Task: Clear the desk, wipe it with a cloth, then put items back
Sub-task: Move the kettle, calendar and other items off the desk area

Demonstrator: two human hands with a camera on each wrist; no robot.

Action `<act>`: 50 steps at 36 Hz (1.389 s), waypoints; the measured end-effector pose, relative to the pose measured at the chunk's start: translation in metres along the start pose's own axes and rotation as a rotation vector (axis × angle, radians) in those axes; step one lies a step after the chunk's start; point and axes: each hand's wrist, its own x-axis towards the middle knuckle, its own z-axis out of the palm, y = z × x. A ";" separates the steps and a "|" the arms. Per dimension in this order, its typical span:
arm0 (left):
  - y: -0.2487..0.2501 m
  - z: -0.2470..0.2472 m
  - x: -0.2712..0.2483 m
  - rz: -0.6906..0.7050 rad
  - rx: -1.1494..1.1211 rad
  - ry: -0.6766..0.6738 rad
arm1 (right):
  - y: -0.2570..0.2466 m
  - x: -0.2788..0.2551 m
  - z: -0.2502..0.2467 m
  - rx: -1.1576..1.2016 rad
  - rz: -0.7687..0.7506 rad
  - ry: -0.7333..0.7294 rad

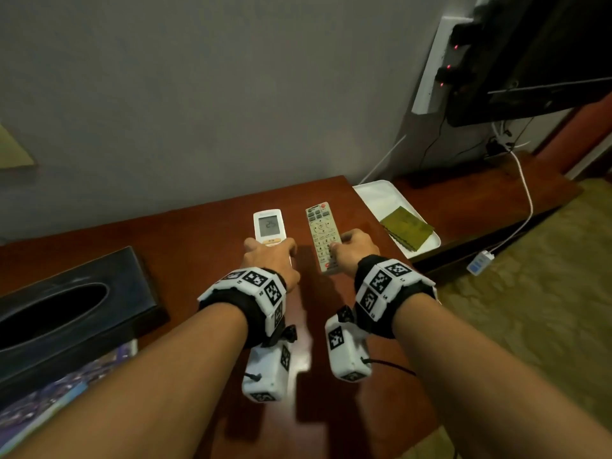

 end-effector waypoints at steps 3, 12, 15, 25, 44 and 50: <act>0.007 0.018 0.024 -0.024 0.026 -0.029 | 0.007 0.033 0.002 -0.016 0.005 -0.039; 0.018 0.050 0.077 -0.091 0.117 -0.051 | 0.025 0.106 0.031 -0.025 0.058 -0.095; 0.021 0.057 0.088 -0.091 0.149 -0.055 | 0.029 0.120 0.030 -0.062 0.070 -0.103; 0.028 0.060 0.093 -0.055 0.236 -0.066 | 0.037 0.137 0.021 -0.351 -0.014 -0.053; -0.191 -0.147 -0.031 -0.389 0.180 0.355 | -0.147 -0.090 0.201 -0.654 -0.956 -0.614; -0.275 -0.155 -0.084 -0.544 0.203 0.333 | -0.147 -0.156 0.264 -1.012 -1.080 -0.861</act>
